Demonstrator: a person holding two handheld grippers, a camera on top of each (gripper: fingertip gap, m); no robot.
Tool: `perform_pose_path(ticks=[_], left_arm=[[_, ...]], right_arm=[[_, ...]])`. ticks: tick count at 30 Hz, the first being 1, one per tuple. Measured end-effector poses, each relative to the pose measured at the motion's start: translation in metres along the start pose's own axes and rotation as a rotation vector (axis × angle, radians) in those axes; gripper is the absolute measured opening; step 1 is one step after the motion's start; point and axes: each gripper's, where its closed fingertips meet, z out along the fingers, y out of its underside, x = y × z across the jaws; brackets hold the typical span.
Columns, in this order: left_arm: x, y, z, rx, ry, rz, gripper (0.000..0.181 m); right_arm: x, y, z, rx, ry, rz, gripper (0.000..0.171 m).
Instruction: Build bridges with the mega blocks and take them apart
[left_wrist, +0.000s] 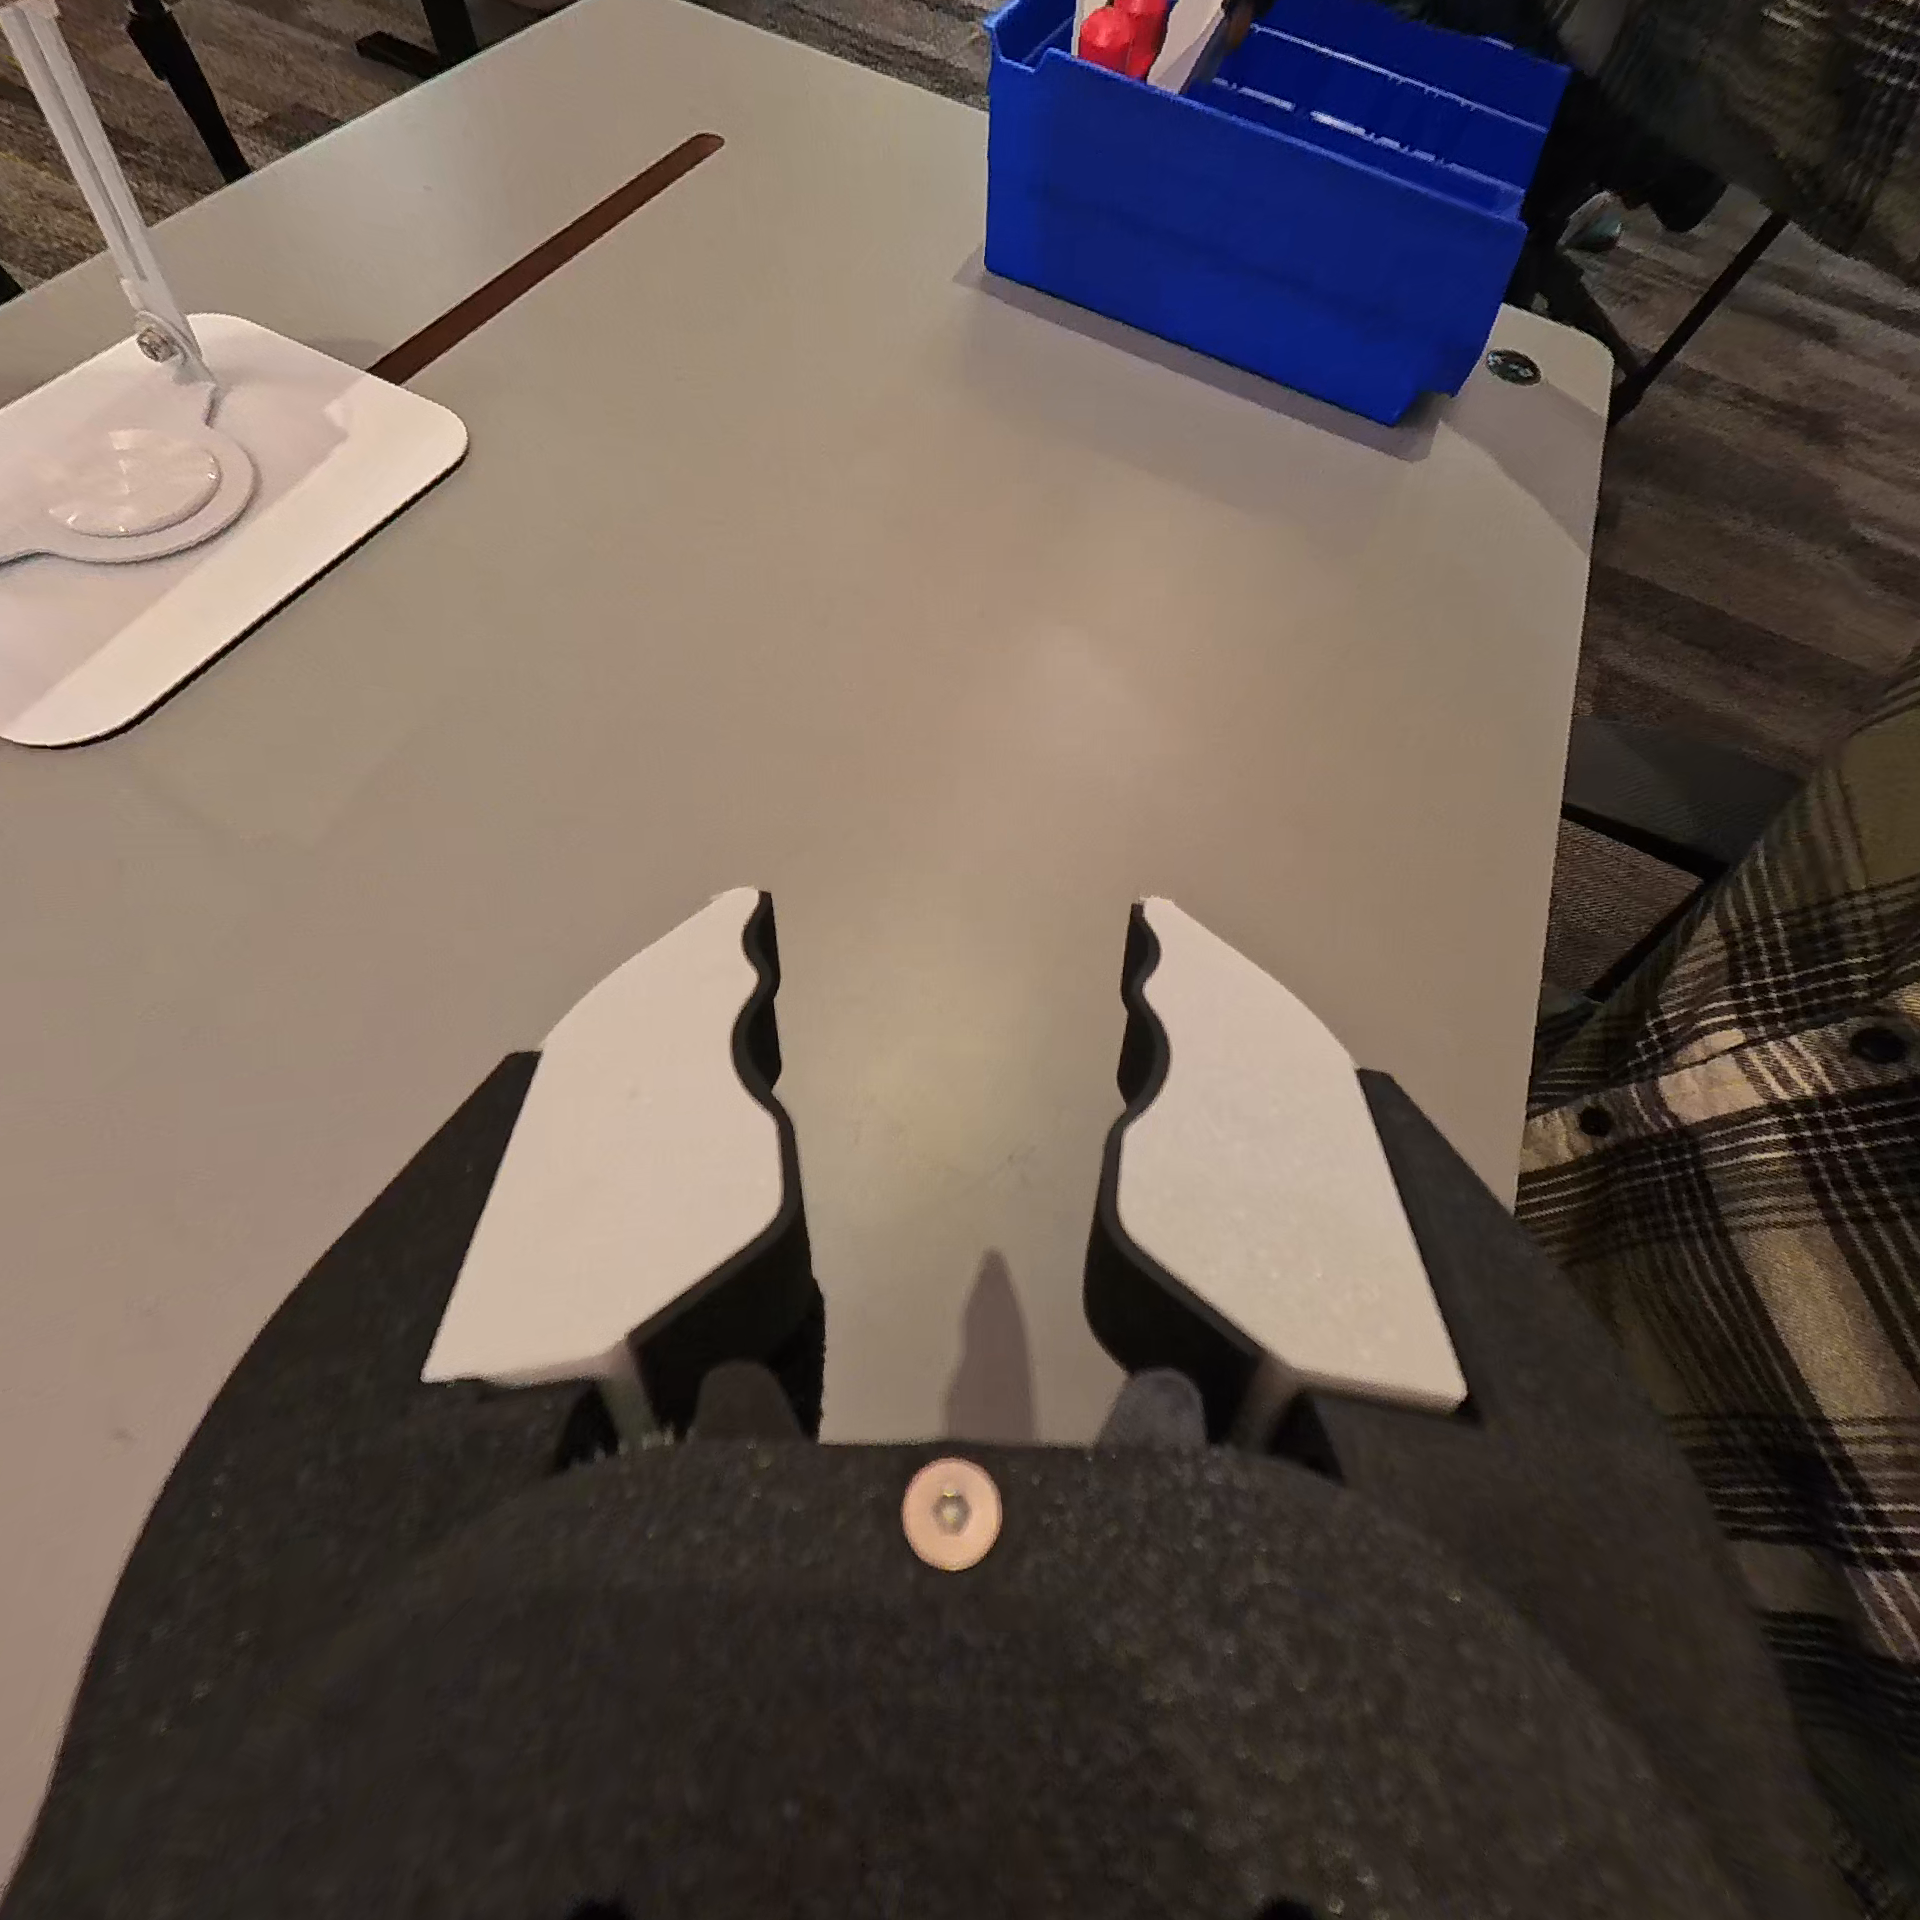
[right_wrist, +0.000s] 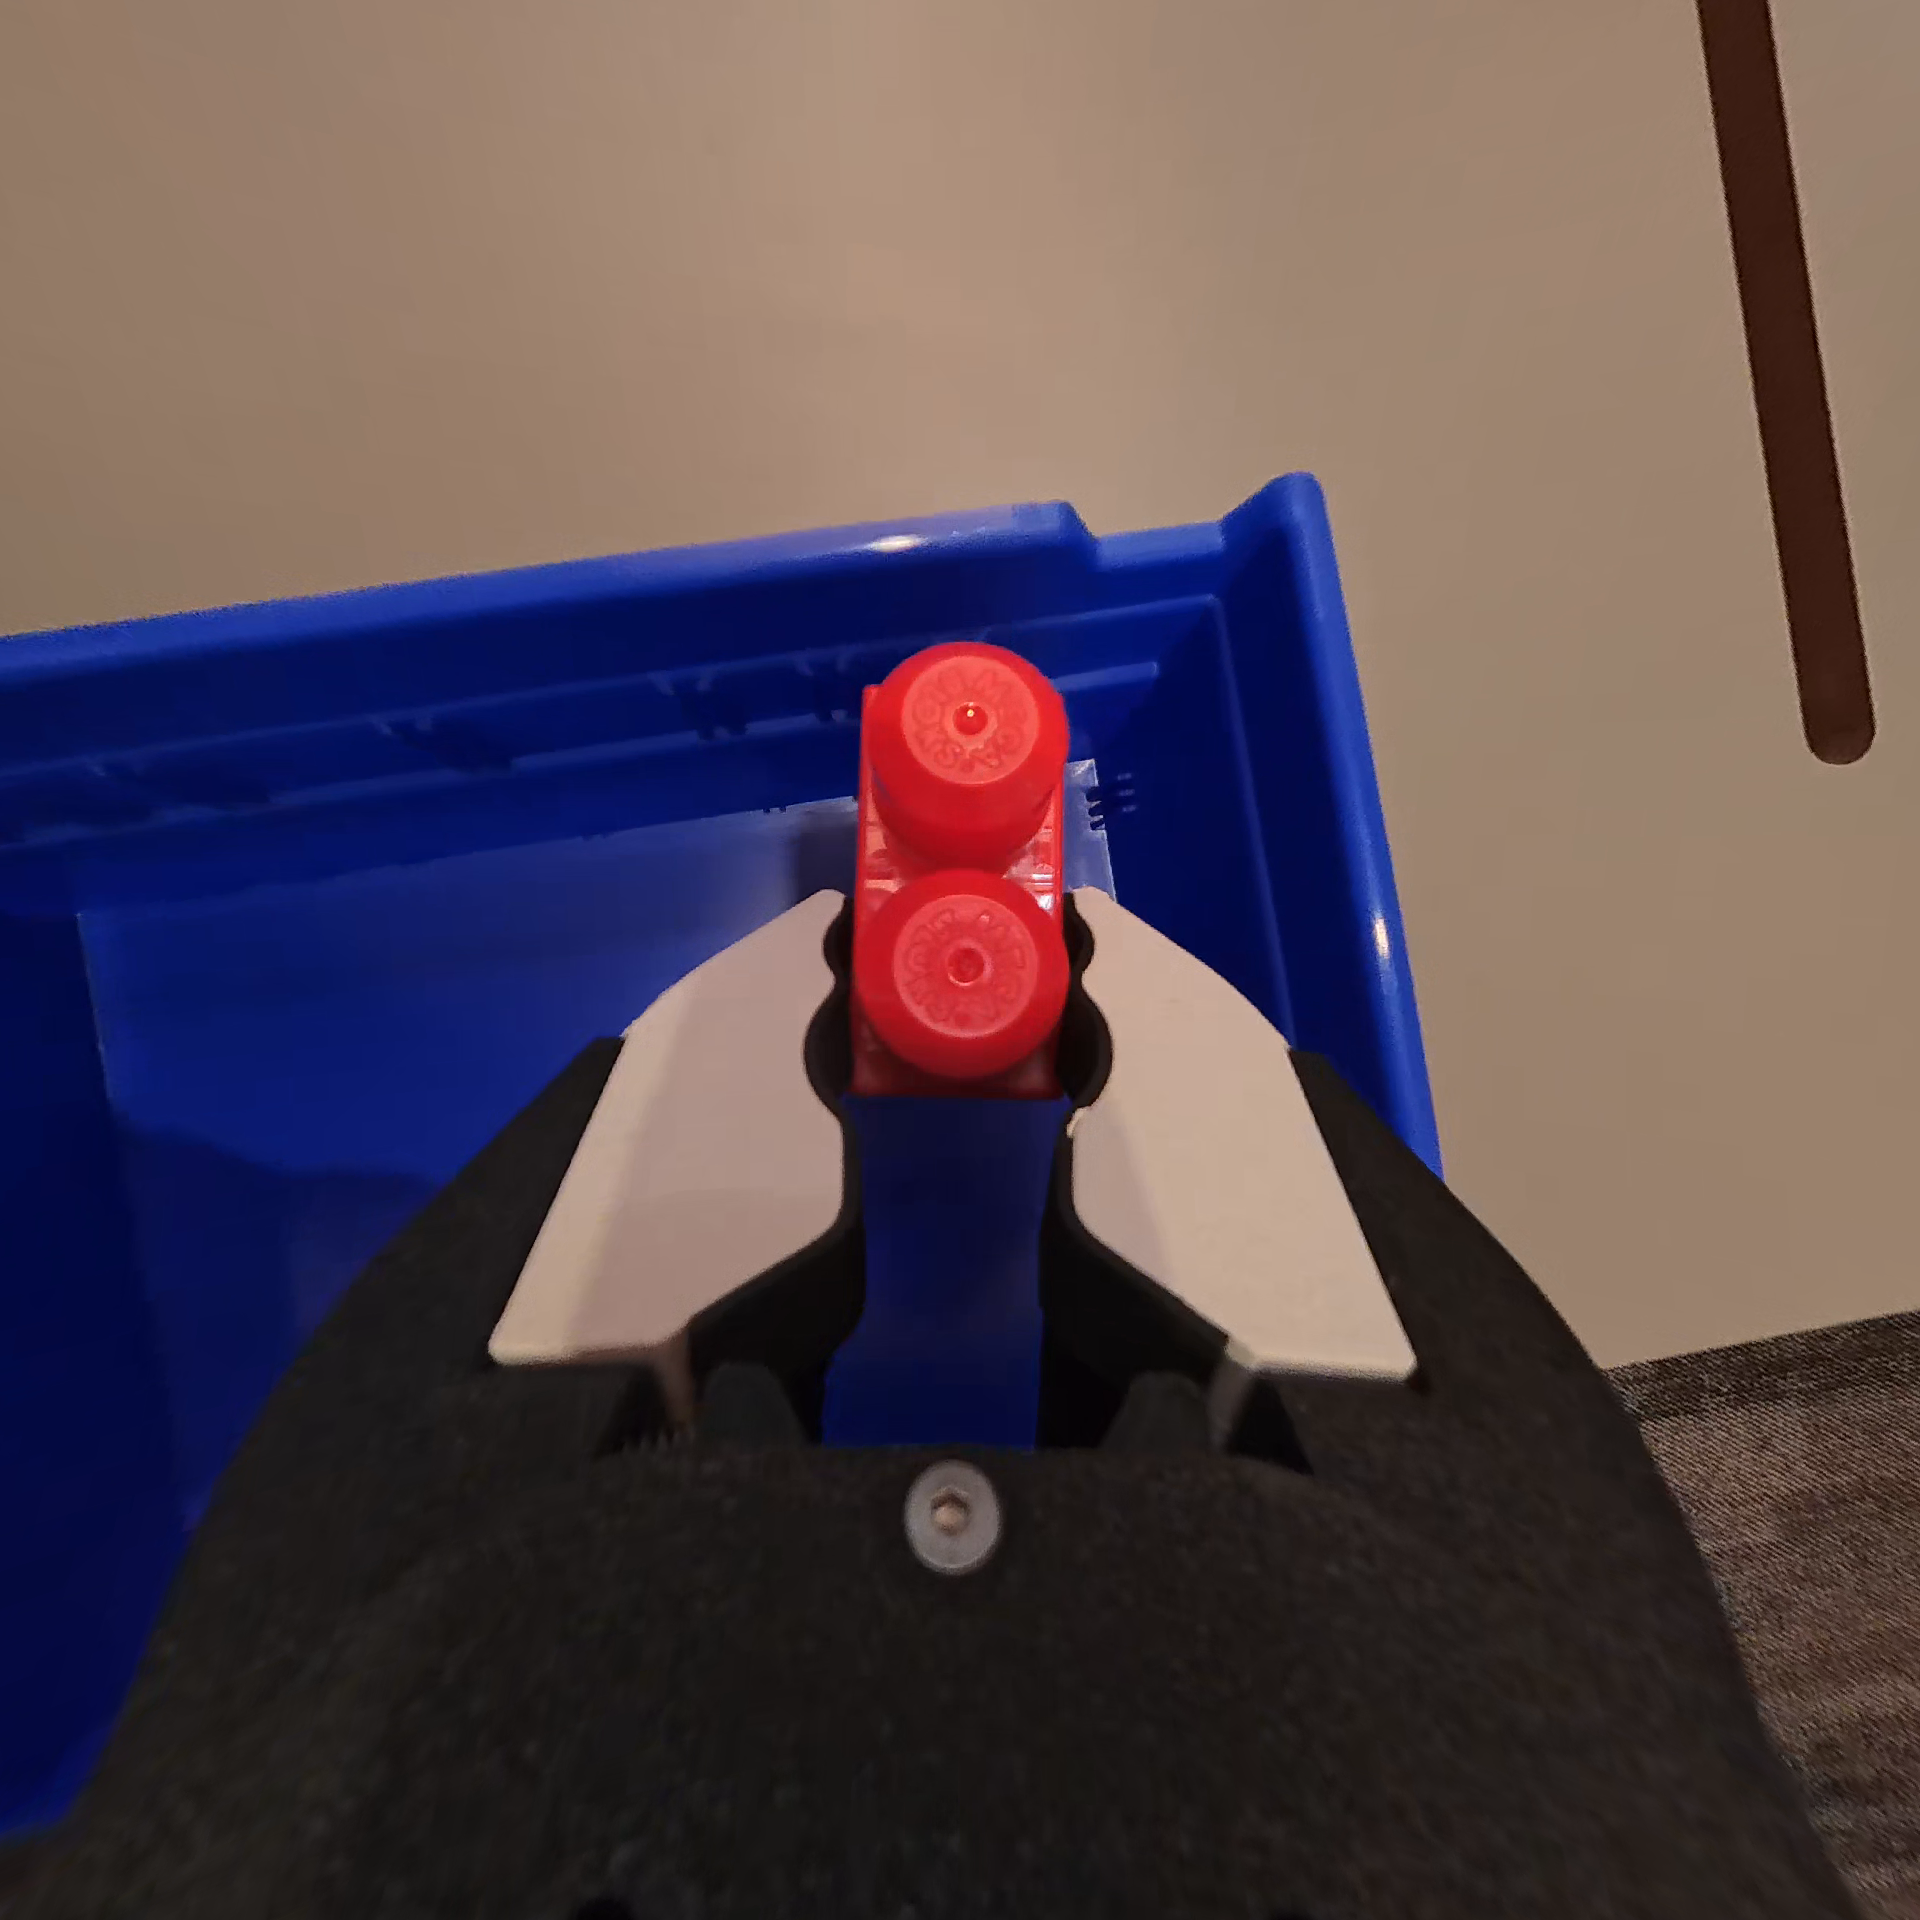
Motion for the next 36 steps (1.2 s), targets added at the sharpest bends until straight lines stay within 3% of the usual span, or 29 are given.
perform_pose_path(ticks=[18, 29, 36], left_arm=[[0.0, -0.001, 0.01, -0.052, -0.004, 0.003, 0.062], [0.005, -0.001, 0.018, -0.078, 0.01, 0.009, 0.062], [0.007, -0.002, 0.019, -0.076, 0.016, 0.017, 0.062]], right_arm=[[0.003, 0.008, 0.026, 0.017, -0.08, -0.016, 0.037], [0.01, 0.014, 0.028, -0.042, -0.006, -0.044, 0.037], [0.009, 0.011, 0.021, -0.082, 0.011, -0.024, 0.059]])
